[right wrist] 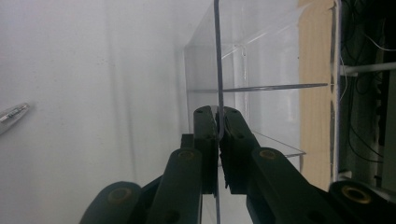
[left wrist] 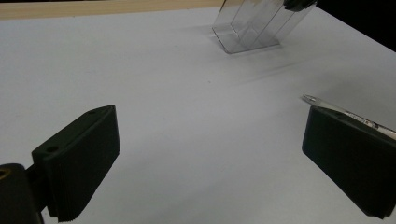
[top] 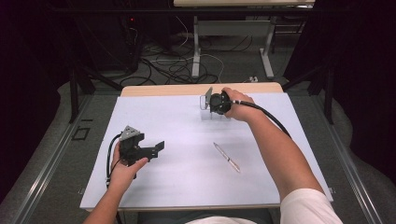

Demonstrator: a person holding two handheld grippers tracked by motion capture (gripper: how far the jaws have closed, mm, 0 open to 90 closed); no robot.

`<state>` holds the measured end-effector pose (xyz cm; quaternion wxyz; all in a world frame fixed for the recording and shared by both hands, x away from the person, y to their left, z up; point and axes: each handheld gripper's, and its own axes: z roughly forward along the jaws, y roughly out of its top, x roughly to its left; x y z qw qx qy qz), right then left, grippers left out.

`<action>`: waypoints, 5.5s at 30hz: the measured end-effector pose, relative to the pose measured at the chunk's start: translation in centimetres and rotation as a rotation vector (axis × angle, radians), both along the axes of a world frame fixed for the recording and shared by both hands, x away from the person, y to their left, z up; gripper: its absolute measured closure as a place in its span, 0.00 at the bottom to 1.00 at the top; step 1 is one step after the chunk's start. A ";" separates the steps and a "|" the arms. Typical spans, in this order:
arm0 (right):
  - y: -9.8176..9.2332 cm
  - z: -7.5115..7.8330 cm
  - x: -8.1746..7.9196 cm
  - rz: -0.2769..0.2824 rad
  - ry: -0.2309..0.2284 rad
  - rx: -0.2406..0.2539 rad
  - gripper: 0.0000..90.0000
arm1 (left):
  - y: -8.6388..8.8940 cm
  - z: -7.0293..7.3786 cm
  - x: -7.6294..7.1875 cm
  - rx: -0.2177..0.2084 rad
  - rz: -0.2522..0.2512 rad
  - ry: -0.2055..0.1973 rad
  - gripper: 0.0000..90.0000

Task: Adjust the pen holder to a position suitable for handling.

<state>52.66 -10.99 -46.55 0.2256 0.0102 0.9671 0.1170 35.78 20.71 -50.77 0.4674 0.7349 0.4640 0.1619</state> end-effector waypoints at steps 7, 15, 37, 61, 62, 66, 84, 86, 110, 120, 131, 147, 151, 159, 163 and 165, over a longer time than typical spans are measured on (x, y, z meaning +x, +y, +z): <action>0.2 -0.4 -0.3 0.037 -0.016 0.032 0.98 | 0.2 -0.1 0.1 -0.010 0.011 -0.002 0.05; 0.2 0.5 -0.8 0.019 -0.006 0.017 0.99 | 0.2 -0.1 0.1 -0.006 0.008 0.000 0.05; 2.5 1.4 -4.4 0.048 0.104 0.016 0.98 | 0.1 -0.1 0.1 0.006 0.006 0.003 0.05; 5.3 1.1 -5.7 0.078 0.179 -0.009 0.97 | 0.2 -0.1 0.2 0.002 0.013 -0.010 0.05; 5.3 1.1 -5.6 0.080 0.176 -0.006 0.97 | 0.2 -0.1 0.1 0.004 0.016 -0.009 0.05; 5.1 1.0 -5.2 0.056 0.173 0.017 0.95 | 0.2 -0.1 0.1 0.004 0.016 -0.009 0.05; 4.9 1.2 -5.2 0.013 0.158 0.067 0.88 | 0.2 -0.1 0.1 0.010 0.010 -0.001 0.05; 4.9 1.4 -5.3 0.012 0.149 0.078 0.85 | 0.2 -0.1 0.1 0.011 0.010 -0.002 0.05; 1.9 3.9 -7.7 -0.257 0.117 0.352 0.51 | 0.3 -0.1 0.0 0.010 0.013 -0.001 0.05; 0.2 4.0 -9.1 -0.361 0.139 0.440 0.30 | 0.7 0.1 -0.2 -0.002 0.034 -0.003 0.05; -1.9 3.8 -9.5 -0.512 0.189 0.560 0.16 | 0.6 0.0 -0.1 -0.009 0.031 0.005 0.05; -5.1 1.3 -9.9 -0.620 0.249 0.647 0.17 | 0.7 -0.1 0.0 -0.012 0.041 0.020 0.01; -5.1 0.8 -10.0 -0.644 0.225 0.623 0.21 | 0.7 -0.1 0.0 -0.016 0.042 0.021 0.01; -4.6 -0.6 -10.0 -0.731 0.256 0.551 0.33 | 0.7 -0.1 0.0 -0.035 0.050 0.013 0.01; -4.4 -1.5 -9.9 -0.740 0.288 0.498 0.36 | 0.8 -0.1 0.0 -0.028 0.042 0.019 0.01; -4.3 -1.7 -10.0 -0.750 0.300 0.485 0.36 | 0.7 -0.1 0.0 -0.026 0.042 0.018 0.01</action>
